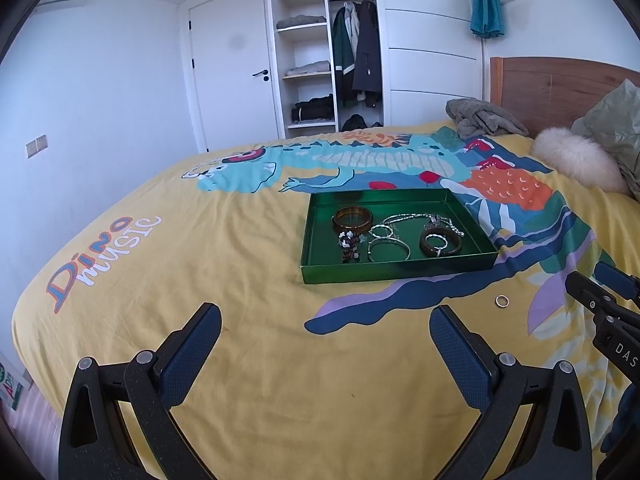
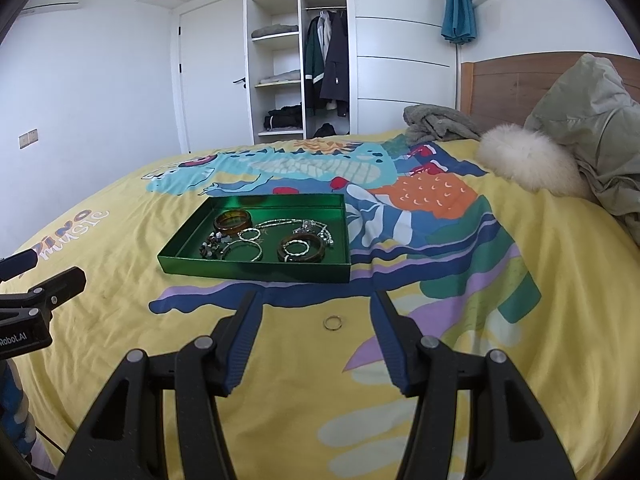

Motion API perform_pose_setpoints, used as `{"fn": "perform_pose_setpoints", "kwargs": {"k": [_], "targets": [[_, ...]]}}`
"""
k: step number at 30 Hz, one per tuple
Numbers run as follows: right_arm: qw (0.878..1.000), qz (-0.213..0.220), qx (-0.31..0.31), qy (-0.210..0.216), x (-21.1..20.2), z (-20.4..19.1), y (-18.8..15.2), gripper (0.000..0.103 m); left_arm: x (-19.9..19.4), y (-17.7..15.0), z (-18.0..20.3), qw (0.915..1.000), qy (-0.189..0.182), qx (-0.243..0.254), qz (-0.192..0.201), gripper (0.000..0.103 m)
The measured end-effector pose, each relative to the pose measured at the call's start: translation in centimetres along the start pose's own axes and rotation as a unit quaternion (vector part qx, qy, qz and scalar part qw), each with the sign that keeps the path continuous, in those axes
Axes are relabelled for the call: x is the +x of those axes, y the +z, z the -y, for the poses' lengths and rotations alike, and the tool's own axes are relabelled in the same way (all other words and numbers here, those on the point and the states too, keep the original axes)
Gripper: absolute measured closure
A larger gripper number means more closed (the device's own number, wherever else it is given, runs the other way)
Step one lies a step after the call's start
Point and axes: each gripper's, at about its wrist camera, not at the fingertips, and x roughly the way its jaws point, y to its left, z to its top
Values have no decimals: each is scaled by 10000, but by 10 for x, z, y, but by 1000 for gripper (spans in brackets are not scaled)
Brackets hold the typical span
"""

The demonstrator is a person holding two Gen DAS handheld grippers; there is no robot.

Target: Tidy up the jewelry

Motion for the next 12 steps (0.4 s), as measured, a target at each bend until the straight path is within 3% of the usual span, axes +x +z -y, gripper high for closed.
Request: {"fn": "perform_pose_setpoints", "kwargs": {"k": [12], "targets": [[10000,-1,-1,-4,0,1,0,49,1,0,-1,10000,-5,-10,-11,1]]}}
